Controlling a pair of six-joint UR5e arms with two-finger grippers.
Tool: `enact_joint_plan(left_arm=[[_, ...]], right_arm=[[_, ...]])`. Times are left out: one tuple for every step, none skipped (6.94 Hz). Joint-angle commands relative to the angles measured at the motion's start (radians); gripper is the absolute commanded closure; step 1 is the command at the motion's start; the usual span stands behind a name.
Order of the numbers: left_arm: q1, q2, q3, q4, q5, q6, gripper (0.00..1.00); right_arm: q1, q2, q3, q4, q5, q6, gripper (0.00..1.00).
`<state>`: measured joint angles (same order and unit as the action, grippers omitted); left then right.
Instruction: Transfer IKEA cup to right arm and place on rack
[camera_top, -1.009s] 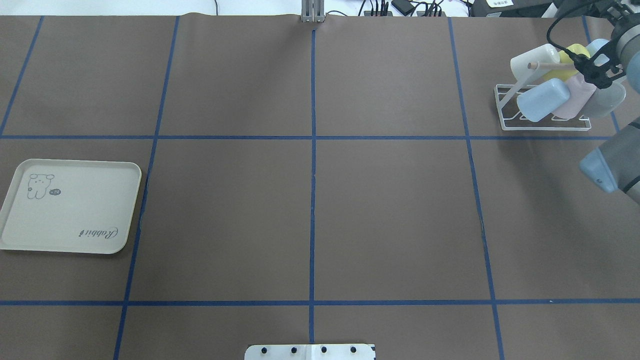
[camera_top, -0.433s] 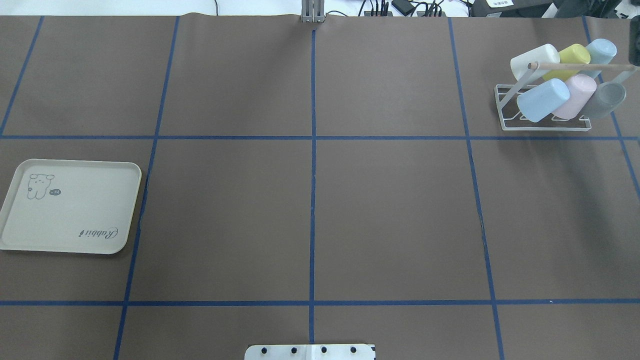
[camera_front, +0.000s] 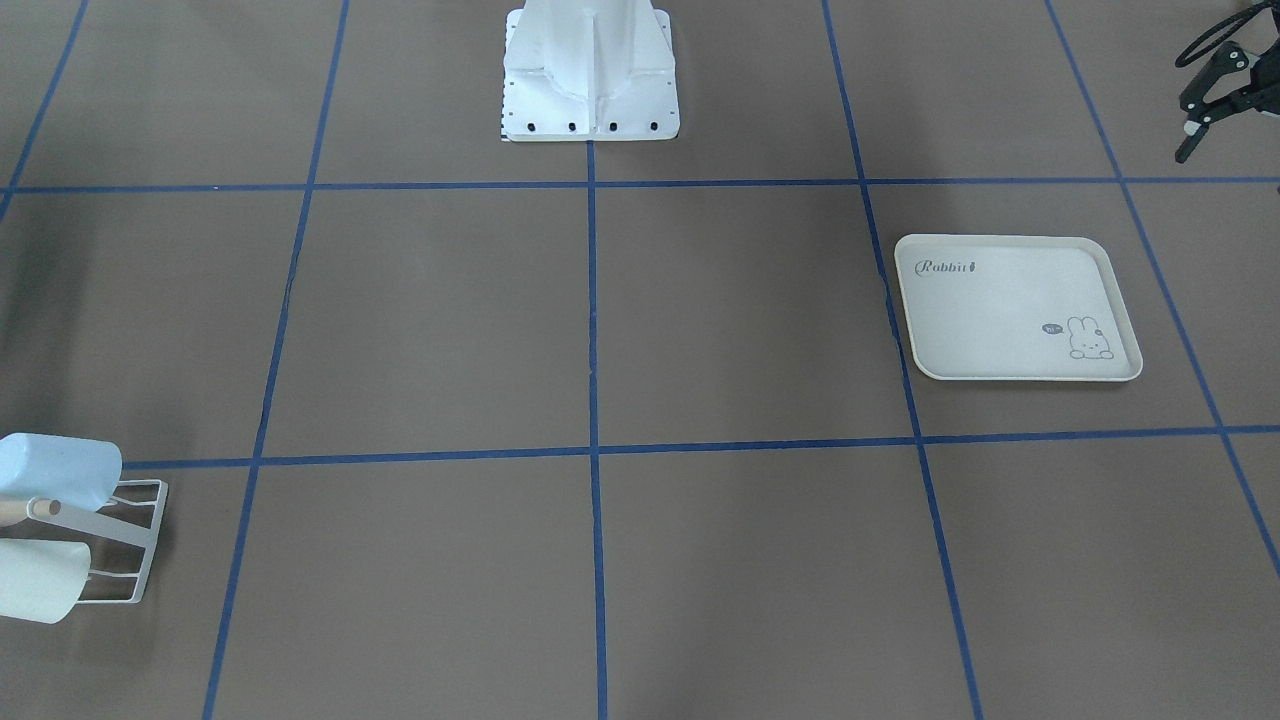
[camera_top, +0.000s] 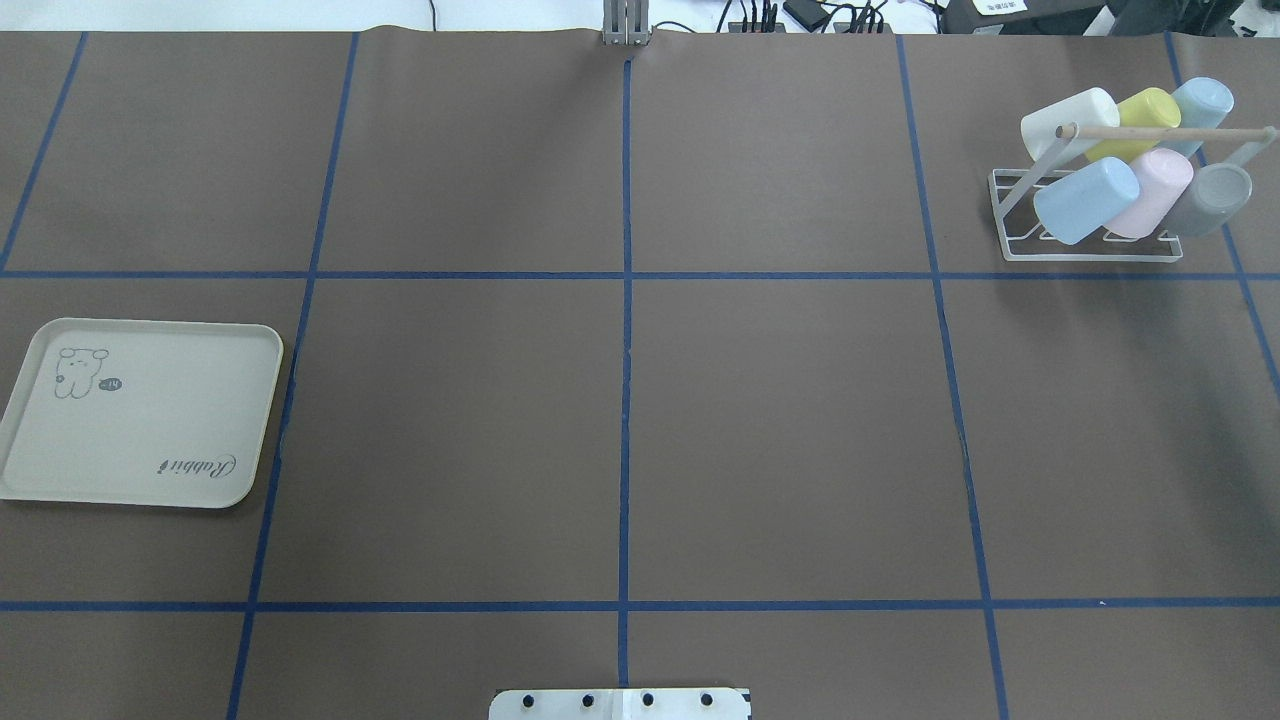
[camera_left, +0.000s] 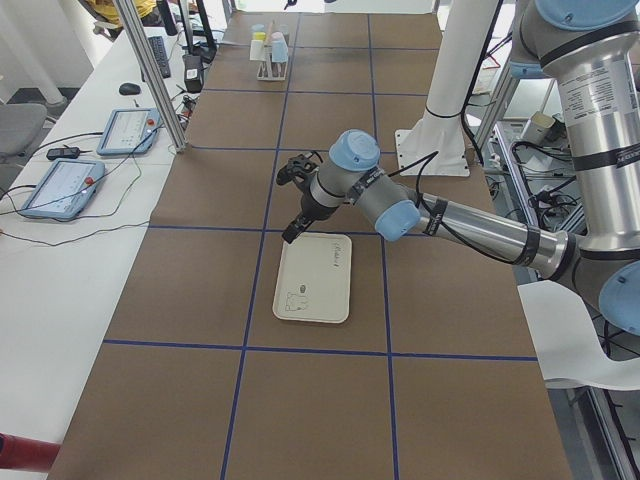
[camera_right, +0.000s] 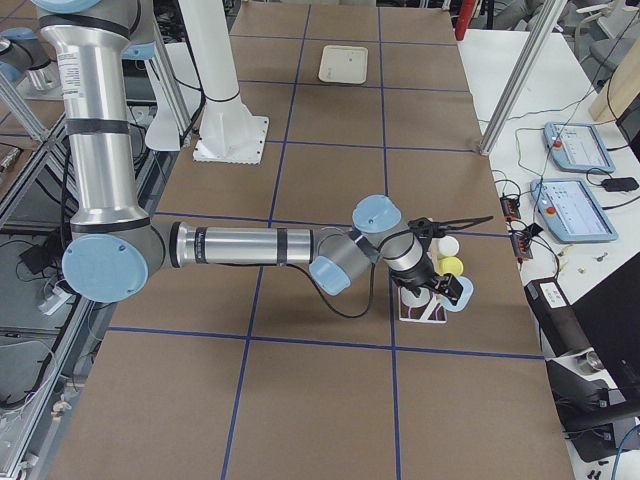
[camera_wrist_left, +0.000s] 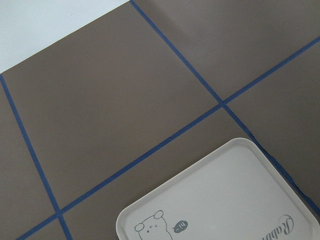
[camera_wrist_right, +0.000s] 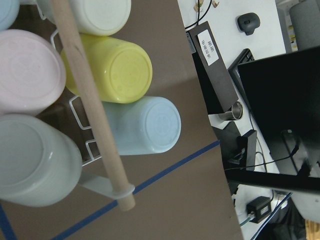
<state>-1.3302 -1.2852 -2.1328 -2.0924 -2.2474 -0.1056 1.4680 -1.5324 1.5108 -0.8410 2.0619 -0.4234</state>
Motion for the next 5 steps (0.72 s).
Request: enact_joint_plan(left_arm=[[-0.013, 0.003, 0.004, 0.000, 0.000, 0.000, 0.00], [-0.041, 0.003, 0.005, 0.005, 0.002, 0.006, 0.00], [-0.064, 0.006, 0.013, 0.023, 0.003, 0.006, 0.00], [-0.066, 0.023, 0.040, 0.062, 0.003, 0.006, 0.00], [-0.067, 0.030, 0.047, 0.134, 0.005, 0.007, 0.00]], right_arm=[[0.077, -0.099, 0.009, -0.052, 0.174, 0.371, 0.02], [0.113, -0.110, 0.012, -0.141, 0.275, 0.452, 0.02], [0.153, -0.112, 0.067, -0.344, 0.384, 0.460, 0.01], [0.172, -0.106, 0.159, -0.667, 0.400, 0.459, 0.00], [0.173, -0.120, 0.255, -0.848, 0.294, 0.442, 0.00]])
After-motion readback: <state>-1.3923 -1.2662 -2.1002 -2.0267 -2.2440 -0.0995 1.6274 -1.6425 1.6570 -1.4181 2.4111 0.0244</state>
